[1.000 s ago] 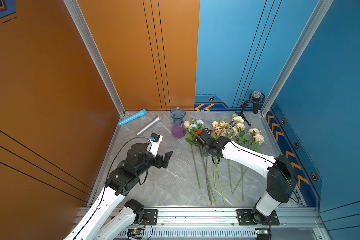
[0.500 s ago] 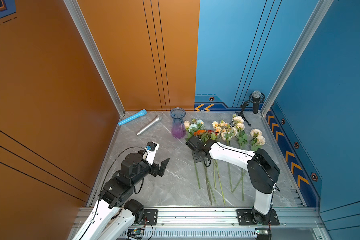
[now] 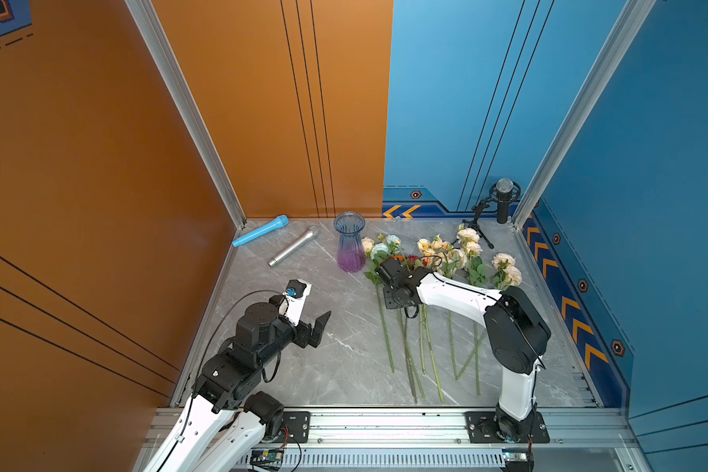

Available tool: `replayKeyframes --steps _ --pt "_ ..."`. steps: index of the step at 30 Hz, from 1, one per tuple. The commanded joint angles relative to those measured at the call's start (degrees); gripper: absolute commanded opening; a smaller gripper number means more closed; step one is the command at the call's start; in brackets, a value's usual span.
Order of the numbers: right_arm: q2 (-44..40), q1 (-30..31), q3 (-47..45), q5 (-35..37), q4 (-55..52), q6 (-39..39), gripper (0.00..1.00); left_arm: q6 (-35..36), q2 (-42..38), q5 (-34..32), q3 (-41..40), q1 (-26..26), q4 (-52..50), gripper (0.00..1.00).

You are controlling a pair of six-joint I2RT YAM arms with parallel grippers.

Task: Place the pink flowers into the vase
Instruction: Pick up the flower at the center of the board.

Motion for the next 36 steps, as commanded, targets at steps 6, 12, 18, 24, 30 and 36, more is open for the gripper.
replayKeyframes --steps 6,12,18,24,30,36 --pt "4.0 -1.2 0.5 -2.1 2.3 -1.3 0.22 1.1 -0.9 -2.6 -1.0 -0.3 -1.0 0.98" --pt "2.8 -1.2 0.4 -0.9 2.3 -1.7 0.07 1.3 -1.3 -2.3 -1.2 -0.3 -1.0 0.98" --pt "-0.1 -1.2 -0.1 -0.6 2.2 -2.1 0.0 1.3 -1.3 -2.1 -1.3 -0.2 -1.1 0.98" --pt "-4.2 -1.2 0.7 -1.4 1.9 -1.2 0.0 1.2 -1.4 -2.0 -1.4 -0.2 -1.2 0.98" --pt "-8.6 -4.7 1.9 -2.8 0.8 -0.7 0.0 1.2 -1.7 -1.9 -1.5 -0.2 -1.3 0.98" --pt "-11.8 -8.9 1.9 -3.0 -1.1 -2.3 0.0 1.2 -1.9 -1.6 -1.5 -0.2 -1.4 0.98"
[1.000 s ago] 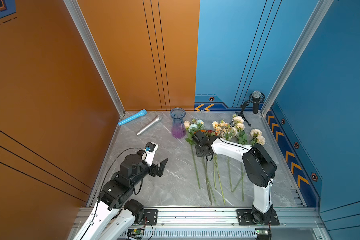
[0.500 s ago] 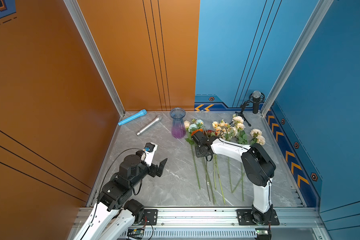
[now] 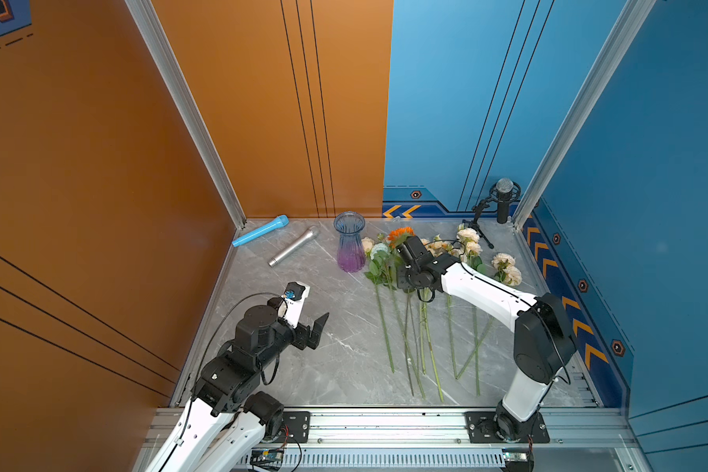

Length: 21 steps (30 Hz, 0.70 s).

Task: Place the pink flowers into the vase
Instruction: Pick up the flower at the center of the board, then place the flower at the center of the board.

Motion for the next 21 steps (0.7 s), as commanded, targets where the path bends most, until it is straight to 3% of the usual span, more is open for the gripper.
replayKeyframes --steps 1,10,21 --pt "-2.6 -2.1 0.9 -0.2 -2.9 -1.0 0.0 0.7 -0.6 -0.3 -0.6 -0.2 -0.8 0.98" --pt "-3.2 -4.4 0.9 -0.3 -3.8 -3.1 0.0 0.9 -0.3 -0.3 -0.6 -0.2 -0.7 0.98" --pt "1.4 -0.7 4.6 -0.3 -3.7 -2.9 0.0 1.0 0.0 -0.1 -0.7 -0.1 -0.8 0.98"
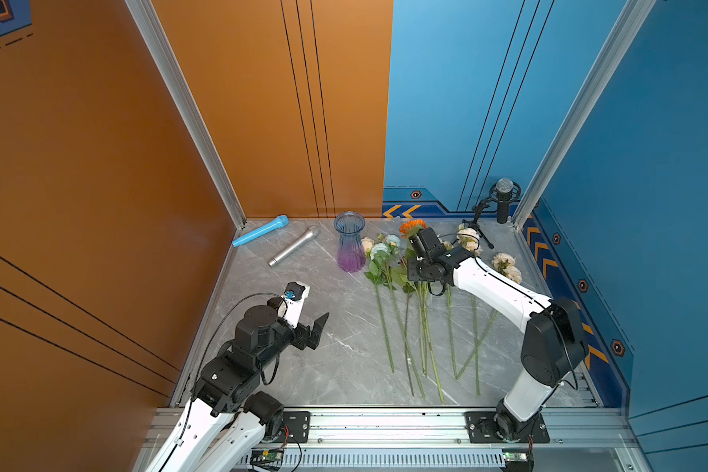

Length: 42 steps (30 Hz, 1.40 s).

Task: Place the pink flowers into the vase
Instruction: Place the flower at the center of the board.

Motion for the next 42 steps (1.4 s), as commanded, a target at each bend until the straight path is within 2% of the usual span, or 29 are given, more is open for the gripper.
replayKeyframes --steps 1,23,30,32,36,38,42 --pt "2.8 1.6 2.8 -0.4 -1.3 -0.6 0.0 0.9 0.1 -0.1 -0.7 -0.1 -0.9 0.98" --pt "20.6 4.9 13.3 -5.0 2.6 2.3 0.0 0.9 0.6 -0.1 -0.7 0.0 -1.0 0.98" --pt "22.7 4.8 13.5 -4.4 2.7 3.1 0.0 1.0 0.8 -0.1 -0.7 -0.1 -1.1 0.98" --pt "22.7 4.8 13.3 -4.4 2.7 3.2 0.05 1.1 0.9 -0.1 -0.7 0.0 -1.1 0.98" --pt "22.2 4.8 12.8 -5.0 2.9 3.2 0.29 1.1 0.9 0.1 -0.7 -0.1 -1.1 0.98" --pt "21.7 5.0 12.6 -5.0 2.8 2.9 0.37 1.1 0.9 0.2 -0.7 -0.1 -1.2 0.98" --pt "20.5 5.0 12.4 -4.6 2.9 2.9 0.4 1.0 0.9 0.1 -0.7 -0.1 -1.2 0.98"
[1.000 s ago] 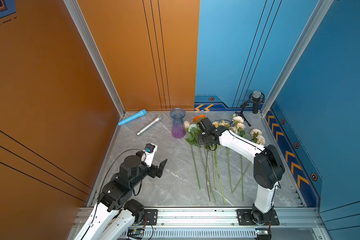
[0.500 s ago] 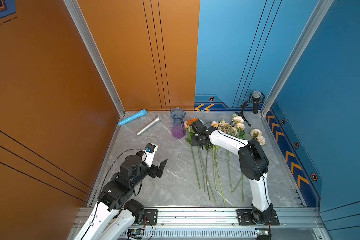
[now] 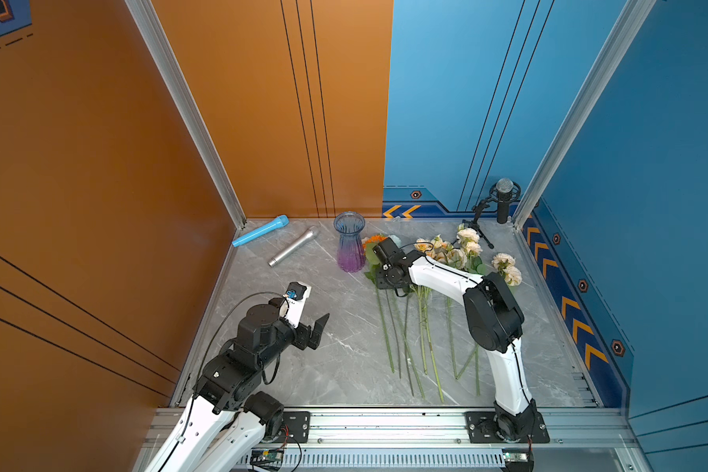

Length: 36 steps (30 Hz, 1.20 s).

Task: Place the pink flowers into the vase
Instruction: Place the flower at the center of the board, then pick up the flower at the center of the board.

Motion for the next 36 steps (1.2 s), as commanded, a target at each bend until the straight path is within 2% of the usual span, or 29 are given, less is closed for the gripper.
replayKeyframes --steps 1,4,12,21,28,36 --pt "-2.0 0.2 -0.2 0.1 0.0 0.4 0.4 1.1 0.0 0.2 -0.6 -0.1 -0.8 0.98" --pt "-3.2 0.3 -1.0 -0.1 0.0 0.3 0.4 1.0 -0.1 0.1 -0.6 -0.1 -0.8 0.98" --pt "-15.7 0.2 -7.0 -0.7 -0.3 -0.3 0.49 1.2 -0.2 0.3 -0.6 -0.1 -0.8 0.98" --pt "-28.6 -3.3 -13.7 4.6 -4.5 -0.5 0.5 1.1 -0.3 0.6 -0.6 -0.1 -0.8 0.98" --pt "-31.8 -9.2 -19.2 5.9 -4.9 0.1 0.49 1.0 -0.2 0.8 -0.5 -0.1 -0.8 0.98" --pt "-30.8 -13.7 -23.3 5.3 -5.2 -1.1 0.48 1.1 -0.3 1.0 -0.5 -0.1 -0.8 0.98"
